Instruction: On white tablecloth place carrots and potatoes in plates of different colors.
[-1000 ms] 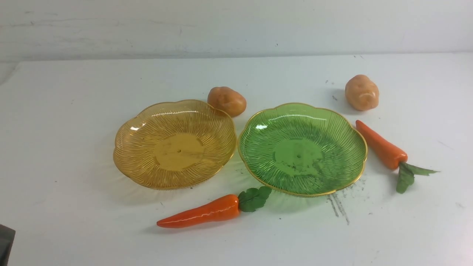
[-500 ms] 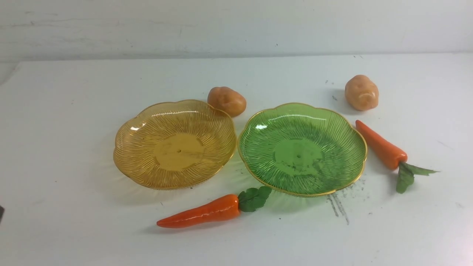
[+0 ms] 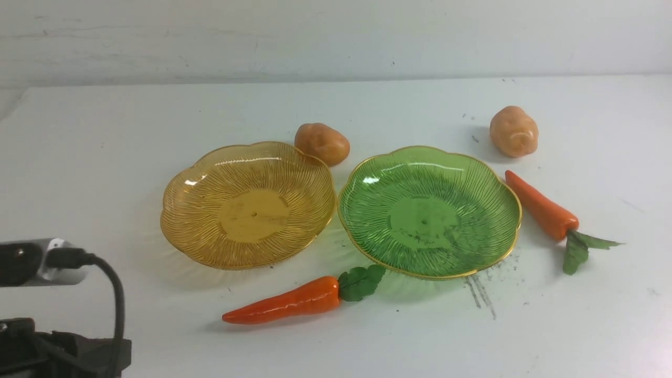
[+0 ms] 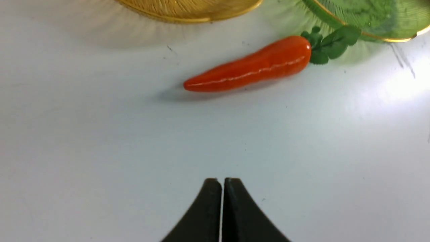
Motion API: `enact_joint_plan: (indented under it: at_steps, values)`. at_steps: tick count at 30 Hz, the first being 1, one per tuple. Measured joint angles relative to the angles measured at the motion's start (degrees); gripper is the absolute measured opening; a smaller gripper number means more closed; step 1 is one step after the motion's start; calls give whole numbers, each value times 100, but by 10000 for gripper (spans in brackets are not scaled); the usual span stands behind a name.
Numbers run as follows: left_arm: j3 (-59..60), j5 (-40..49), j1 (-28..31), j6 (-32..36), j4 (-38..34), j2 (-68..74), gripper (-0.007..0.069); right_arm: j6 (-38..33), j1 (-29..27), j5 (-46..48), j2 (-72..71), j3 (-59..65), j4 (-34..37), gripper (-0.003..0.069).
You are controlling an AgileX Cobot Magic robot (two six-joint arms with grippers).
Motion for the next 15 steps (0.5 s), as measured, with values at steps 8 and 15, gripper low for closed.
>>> enact_joint_plan:
  at_steps: [8,15]
  values:
    - [-267,7,0,283,0,484,-3,872,0,-32,1622,-872,-833,-10]
    - [-639,7,0,506,-86,1004,-3,879,0,-82,2887,-1777,-920,88]
